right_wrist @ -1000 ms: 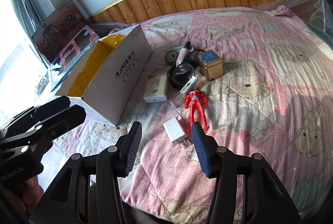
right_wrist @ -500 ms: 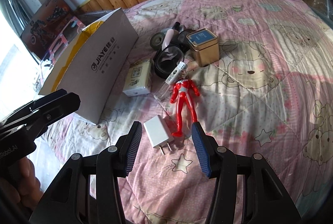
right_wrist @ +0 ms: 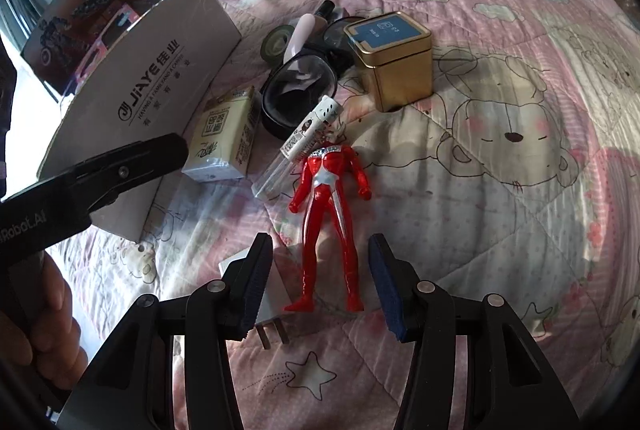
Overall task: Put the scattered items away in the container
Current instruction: 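Grasp the red toy figure with the right tool while the left tool grasps the cream tissue pack, then carry both items over the white box and open both tools to drop them inside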
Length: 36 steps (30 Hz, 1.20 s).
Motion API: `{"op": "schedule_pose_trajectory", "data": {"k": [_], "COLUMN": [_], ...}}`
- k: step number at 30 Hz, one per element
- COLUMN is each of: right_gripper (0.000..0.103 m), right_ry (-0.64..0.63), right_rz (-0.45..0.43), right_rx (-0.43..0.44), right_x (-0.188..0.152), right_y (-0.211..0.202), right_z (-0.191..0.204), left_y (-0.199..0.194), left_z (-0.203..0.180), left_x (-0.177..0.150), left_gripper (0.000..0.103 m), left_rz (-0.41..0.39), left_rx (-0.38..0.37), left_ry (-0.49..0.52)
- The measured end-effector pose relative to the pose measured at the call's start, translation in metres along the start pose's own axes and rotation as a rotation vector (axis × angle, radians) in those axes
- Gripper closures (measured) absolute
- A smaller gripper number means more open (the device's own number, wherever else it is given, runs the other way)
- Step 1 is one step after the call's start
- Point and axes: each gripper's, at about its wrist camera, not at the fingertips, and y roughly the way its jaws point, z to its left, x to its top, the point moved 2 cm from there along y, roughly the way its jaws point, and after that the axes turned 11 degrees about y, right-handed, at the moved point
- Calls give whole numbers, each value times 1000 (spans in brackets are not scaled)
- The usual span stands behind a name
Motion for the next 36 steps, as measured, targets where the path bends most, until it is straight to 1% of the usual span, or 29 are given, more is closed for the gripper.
{"op": "schedule_pose_trajectory", "data": {"k": [3, 4, 5, 7, 8, 9, 10, 11, 12, 13, 14, 15, 17, 19, 20, 21, 23, 27, 33, 34, 35, 36], "right_gripper": [49, 50, 52, 53, 54, 55, 55, 57, 63, 65, 74, 75, 75, 75, 75, 75, 75, 75, 75, 75, 75, 75], "right_ry": [-60, -85, -110, -171, -203, -231, -247, -252, -252, -246, -232, -216, -191, -131, -98, -68, -19, 43, 125, 148, 153, 136], "right_rz": [-29, -42, -55, -81, -93, -102, -109, -114, -115, -112, -107, -103, -96, -84, -78, -72, -63, -76, -101, -107, -119, -133], "right_rx": [-37, -53, -73, -119, -141, -156, -163, -164, -164, -161, -156, -152, -139, -103, -82, -63, -35, -4, 42, 62, 78, 70], "right_x": [2, 3, 2, 1, -1, -3, -5, -6, -7, -7, -6, -5, -5, -4, -3, -2, -2, -2, -2, -1, 0, -1], "right_y": [6, 8, 10, 14, 16, 16, 16, 16, 15, 13, 11, 8, 3, -2, -4, -7, -10, -23, -40, -45, -50, -55], "right_z": [7, 10, 13, 18, 21, 23, 24, 24, 23, 21, 18, 15, 8, -1, -6, -11, -19, -28, -39, -40, -38, -35], "left_y": [22, 30, 37, 52, 57, 61, 65, 70, 74, 75, 77, 78, 80, 79, 77, 76, 72, 61, 27, 20, 14, 9], "left_z": [4, 5, 7, 11, 12, 12, 11, 10, 10, 8, 5, 3, 4, 6, 7, 7, 11, 15, 13, 11, 11, 11], "left_x": [9, 10, 11, 11, 11, 11, 11, 11, 11, 10, 11, 11, 13, 15, 16, 18, 18, 17, 14, 16, 17, 17], "left_gripper": [37, 37, 37, 37, 35, 31, 30, 30, 27, 26, 25, 24, 24, 31, 41, 49, 52, 55, 55, 55, 55, 55], "left_rz": [28, 45, 58, 87, 96, 96, 98, 108, 117, 107, 106, 104, 95, 82, 76, 71, 68, 66, 20, 12, 4, -7], "left_rx": [36, 64, 75, 71, 63, 55, 56, 63, 67, 81, 97, 110, 109, 104, 112, 107, 97, 82, 94, 93, 91, 90], "left_ry": [5, 12, 17, 10, 7, 7, 16, 25, 33, 54, 79, 99, 106, 110, 113, 114, 101, 85, 86, 85, 84, 86]}}
